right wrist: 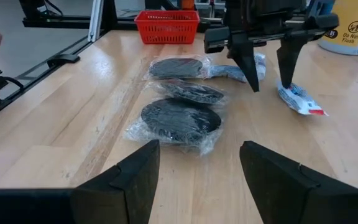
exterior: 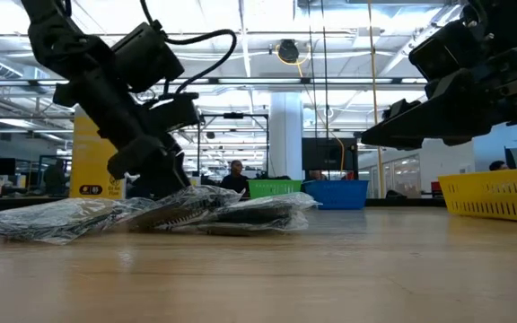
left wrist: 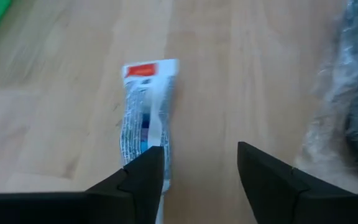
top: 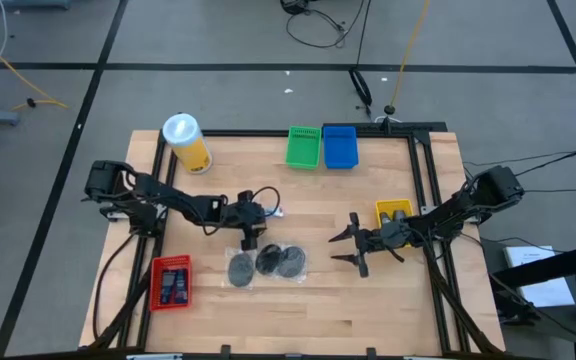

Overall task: Pick & Place Travel size toiletries
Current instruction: Put the white toothpaste into the green basket

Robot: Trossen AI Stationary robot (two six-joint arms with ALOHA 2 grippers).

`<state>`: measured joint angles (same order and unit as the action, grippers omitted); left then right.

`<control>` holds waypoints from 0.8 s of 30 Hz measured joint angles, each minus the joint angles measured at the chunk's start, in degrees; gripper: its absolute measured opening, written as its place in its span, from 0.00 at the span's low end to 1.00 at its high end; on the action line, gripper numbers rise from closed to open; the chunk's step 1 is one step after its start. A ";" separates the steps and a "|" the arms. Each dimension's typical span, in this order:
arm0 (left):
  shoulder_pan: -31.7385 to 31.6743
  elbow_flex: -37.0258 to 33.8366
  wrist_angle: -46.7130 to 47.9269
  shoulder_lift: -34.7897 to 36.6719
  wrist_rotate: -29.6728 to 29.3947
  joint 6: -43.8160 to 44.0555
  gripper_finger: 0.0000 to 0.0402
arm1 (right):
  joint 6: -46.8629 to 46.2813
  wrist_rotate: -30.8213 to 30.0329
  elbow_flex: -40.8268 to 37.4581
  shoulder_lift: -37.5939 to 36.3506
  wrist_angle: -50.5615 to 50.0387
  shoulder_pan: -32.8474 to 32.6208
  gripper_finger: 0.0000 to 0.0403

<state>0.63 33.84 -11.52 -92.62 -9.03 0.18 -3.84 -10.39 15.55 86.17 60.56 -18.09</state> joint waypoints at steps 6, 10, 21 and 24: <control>-0.68 0.14 -0.89 -0.09 -3.40 0.34 0.38 | -0.19 -0.02 0.00 0.00 -0.03 0.00 0.53; -0.60 2.09 -1.20 -0.07 -1.91 -1.70 0.34 | -0.63 -0.07 0.00 0.00 -0.03 0.00 0.53; -8.08 3.88 3.13 -0.04 4.36 -9.30 0.67 | -1.05 -0.25 0.00 0.00 -0.31 0.00 0.53; -10.30 3.88 7.51 -0.04 4.55 -10.99 0.76 | -1.05 -0.26 0.00 0.00 -0.65 0.00 0.53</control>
<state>-9.66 37.71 -4.01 -92.66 -4.48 -10.81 -4.89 -10.65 15.55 86.17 59.92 -18.09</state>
